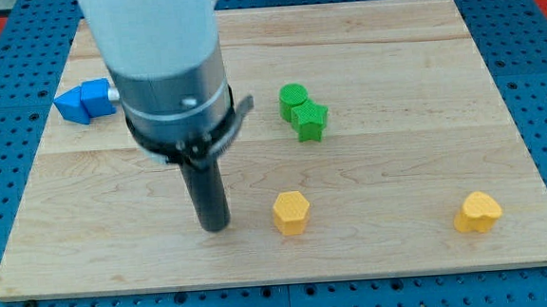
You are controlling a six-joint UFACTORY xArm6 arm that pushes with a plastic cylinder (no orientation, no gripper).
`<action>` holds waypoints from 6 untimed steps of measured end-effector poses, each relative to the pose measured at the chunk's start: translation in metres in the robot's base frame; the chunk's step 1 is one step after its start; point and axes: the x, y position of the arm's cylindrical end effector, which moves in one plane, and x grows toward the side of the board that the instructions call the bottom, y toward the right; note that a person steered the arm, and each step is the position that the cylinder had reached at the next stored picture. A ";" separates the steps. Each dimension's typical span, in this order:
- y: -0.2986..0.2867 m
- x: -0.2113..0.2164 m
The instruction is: Slide the yellow hexagon closer to the yellow heart
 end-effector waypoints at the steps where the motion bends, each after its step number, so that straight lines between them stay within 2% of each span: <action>1: 0.076 -0.008; 2: 0.161 -0.014; 3: 0.197 -0.015; 4: 0.136 -0.016; 6: 0.167 -0.083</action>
